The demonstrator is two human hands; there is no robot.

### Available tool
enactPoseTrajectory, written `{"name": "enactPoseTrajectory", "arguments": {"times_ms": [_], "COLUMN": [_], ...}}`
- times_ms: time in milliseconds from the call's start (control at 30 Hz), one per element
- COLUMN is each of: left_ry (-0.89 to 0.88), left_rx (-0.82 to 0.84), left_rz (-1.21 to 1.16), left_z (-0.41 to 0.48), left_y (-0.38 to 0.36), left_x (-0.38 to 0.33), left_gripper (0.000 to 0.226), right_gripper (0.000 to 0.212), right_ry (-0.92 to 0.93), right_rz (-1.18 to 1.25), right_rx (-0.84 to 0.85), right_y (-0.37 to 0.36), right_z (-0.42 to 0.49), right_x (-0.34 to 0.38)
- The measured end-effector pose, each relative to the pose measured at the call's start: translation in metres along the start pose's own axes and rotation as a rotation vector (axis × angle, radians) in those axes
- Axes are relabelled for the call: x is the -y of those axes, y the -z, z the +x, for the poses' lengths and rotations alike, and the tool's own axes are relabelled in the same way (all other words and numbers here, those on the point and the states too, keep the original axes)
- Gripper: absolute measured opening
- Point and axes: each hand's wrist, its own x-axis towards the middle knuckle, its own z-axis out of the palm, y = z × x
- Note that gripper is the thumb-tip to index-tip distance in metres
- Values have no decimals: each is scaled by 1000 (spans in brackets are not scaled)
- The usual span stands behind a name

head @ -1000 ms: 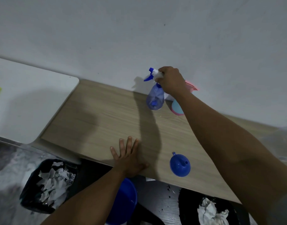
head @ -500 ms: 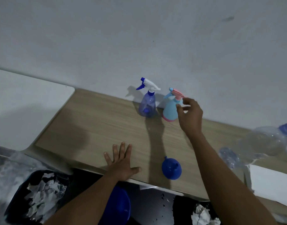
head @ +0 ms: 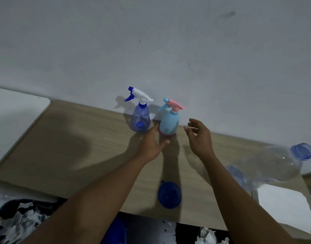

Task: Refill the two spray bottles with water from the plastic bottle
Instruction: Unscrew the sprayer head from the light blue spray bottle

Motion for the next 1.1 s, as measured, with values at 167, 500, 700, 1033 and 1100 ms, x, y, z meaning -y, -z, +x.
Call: {"name": "enactPoseTrajectory", "arguments": {"times_ms": [167,500,700,1033,1100], "left_ry": [-37,-81,-197,-448,-445], "left_rx": [-63,-97,-122,40,85], "left_rz": [-26,7,-21,14,15], "left_z": [52,64,33,-90,-118], "left_y": [-26,-40,-26,17,21], "left_x": [-12,1,-2,-39,-45], "left_gripper": [83,79,78,89,90], "right_gripper": [40,22,25,12,11], "right_ry": [134,146,185,36,58], "right_rz": [-35,-95,-38,243,264], "right_rx": [50,8,-15,31,27], "right_y": [-11,-28,-4,55,60], "right_z": [51,70,50,-34,-60], "right_x": [16,12,35,90,95]}}
